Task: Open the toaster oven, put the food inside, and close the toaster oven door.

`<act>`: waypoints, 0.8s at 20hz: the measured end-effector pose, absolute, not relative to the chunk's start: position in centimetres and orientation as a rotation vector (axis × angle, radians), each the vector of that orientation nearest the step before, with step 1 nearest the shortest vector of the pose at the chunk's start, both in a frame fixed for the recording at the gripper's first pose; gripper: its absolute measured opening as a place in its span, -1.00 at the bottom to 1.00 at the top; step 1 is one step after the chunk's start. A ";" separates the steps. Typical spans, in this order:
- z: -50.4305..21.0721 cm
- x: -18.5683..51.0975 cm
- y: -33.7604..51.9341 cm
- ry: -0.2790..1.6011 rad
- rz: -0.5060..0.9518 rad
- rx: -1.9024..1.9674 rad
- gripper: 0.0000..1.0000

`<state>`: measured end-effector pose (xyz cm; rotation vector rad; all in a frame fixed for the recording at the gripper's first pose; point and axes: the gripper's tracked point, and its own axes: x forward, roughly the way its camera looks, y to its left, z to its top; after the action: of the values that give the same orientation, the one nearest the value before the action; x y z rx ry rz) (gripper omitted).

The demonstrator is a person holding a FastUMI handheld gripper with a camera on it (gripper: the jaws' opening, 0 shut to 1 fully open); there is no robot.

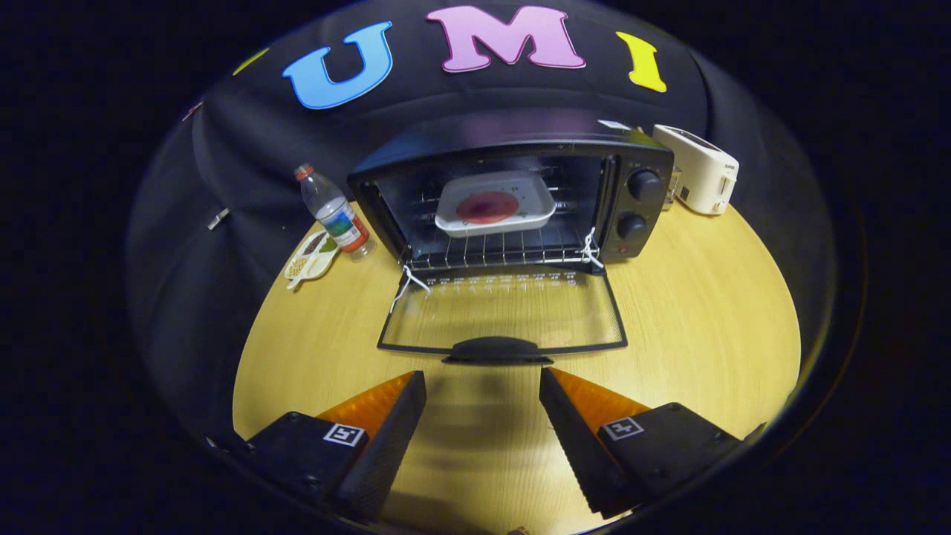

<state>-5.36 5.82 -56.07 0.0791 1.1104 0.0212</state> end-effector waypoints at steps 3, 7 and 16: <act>-59.1 -6.6 5.3 1.179 0.003 0.028 0.99; -62.6 -6.9 5.2 1.231 -0.015 -0.001 0.99; -64.4 -4.3 4.0 1.206 -0.113 -0.011 0.95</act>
<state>-4.35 4.04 -64.42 -0.0109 1.2058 -0.1131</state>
